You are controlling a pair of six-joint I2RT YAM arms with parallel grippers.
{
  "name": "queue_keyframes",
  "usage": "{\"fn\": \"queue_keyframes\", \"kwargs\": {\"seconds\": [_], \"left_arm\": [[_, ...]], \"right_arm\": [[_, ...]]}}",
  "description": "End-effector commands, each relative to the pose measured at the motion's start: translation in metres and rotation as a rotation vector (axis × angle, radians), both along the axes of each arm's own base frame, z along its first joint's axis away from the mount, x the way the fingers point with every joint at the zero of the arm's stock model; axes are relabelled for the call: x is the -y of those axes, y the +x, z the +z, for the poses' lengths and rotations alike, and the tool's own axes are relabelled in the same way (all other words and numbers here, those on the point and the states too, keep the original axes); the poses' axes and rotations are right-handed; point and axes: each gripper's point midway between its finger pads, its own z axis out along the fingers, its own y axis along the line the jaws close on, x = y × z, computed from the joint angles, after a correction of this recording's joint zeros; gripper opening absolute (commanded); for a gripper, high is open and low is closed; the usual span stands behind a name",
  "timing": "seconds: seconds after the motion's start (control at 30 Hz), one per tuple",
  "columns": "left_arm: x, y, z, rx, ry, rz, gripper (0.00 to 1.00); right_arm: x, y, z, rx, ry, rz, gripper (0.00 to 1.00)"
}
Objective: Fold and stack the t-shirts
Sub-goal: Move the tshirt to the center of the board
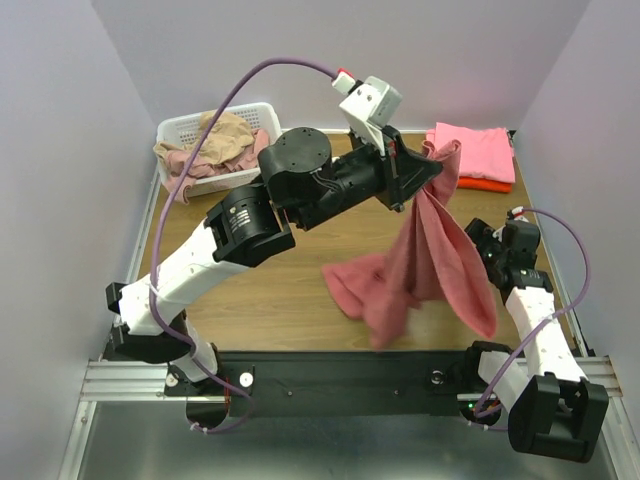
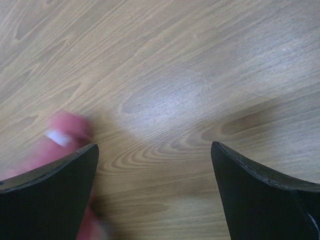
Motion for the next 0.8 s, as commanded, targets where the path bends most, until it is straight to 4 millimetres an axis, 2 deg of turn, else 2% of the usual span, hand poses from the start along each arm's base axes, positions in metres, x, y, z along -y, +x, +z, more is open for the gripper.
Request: {"fn": "queue_keyframes", "kwargs": {"seconds": [0.0, 0.03, 0.07, 0.17, 0.2, 0.27, 0.3, 0.37, 0.4, 0.43, 0.47, 0.5, 0.53, 0.6, 0.7, 0.73, 0.77], "left_arm": [[-0.044, -0.002, 0.062, 0.081, -0.164, 0.073, 0.00], [-0.049, 0.002, 0.059, 0.068, -0.162, 0.103, 0.00], [-0.060, 0.015, 0.052, 0.039, -0.160, 0.194, 0.00], [-0.093, 0.037, 0.009, -0.063, -0.142, 0.366, 0.00], [-0.120, 0.054, -0.025, -0.109, -0.115, 0.475, 0.00], [-0.151, 0.071, -0.059, -0.197, -0.159, 0.576, 0.00], [-0.189, 0.087, -0.106, -0.248, -0.142, 0.717, 0.00], [-0.226, 0.100, -0.154, -0.352, -0.193, 0.848, 0.00], [-0.240, 0.102, -0.201, -0.404, -0.156, 0.892, 0.01], [-0.265, 0.112, -0.231, -0.448, -0.125, 0.984, 0.11], [-0.273, 0.114, -0.253, -0.481, -0.091, 1.005, 0.55], [-0.280, 0.114, -0.289, -0.553, -0.059, 1.034, 0.94], [-0.300, 0.115, -0.315, -0.608, -0.013, 1.110, 0.98], [-0.311, 0.112, -0.347, -0.693, 0.047, 1.156, 0.98], [-0.308, 0.109, -0.363, -0.731, 0.090, 1.132, 0.98], [-0.304, 0.109, -0.367, -0.736, 0.094, 1.113, 0.98], [-0.300, 0.108, -0.372, -0.749, 0.099, 1.087, 0.98]], "right_arm": [[0.002, 0.006, 0.007, 0.056, -0.022, -0.001, 1.00], [0.002, 0.006, 0.008, 0.057, -0.023, -0.003, 1.00], [0.002, 0.006, 0.009, 0.060, -0.026, -0.004, 1.00], [0.003, 0.006, 0.008, 0.055, -0.029, -0.011, 1.00], [0.003, 0.006, 0.008, 0.054, -0.029, -0.010, 1.00], [0.004, 0.006, 0.008, 0.050, -0.032, -0.012, 1.00], [0.005, 0.006, 0.008, 0.045, -0.033, -0.018, 1.00], [0.005, 0.006, 0.010, 0.048, -0.036, -0.016, 1.00], [0.005, 0.006, 0.010, 0.051, -0.036, -0.012, 1.00], [0.005, 0.006, 0.012, 0.055, -0.037, -0.010, 1.00], [0.004, 0.007, 0.014, 0.059, -0.036, -0.006, 1.00], [0.003, 0.007, 0.015, 0.065, -0.036, 0.003, 1.00], [0.001, 0.006, 0.015, 0.062, -0.031, 0.015, 1.00], [-0.006, 0.005, 0.015, 0.051, -0.016, 0.045, 1.00], [-0.005, 0.003, 0.012, 0.002, -0.072, 0.007, 1.00], [-0.030, 0.001, 0.013, -0.012, -0.092, 0.082, 1.00], [-0.043, 0.000, 0.006, -0.048, -0.107, 0.111, 1.00]]}}
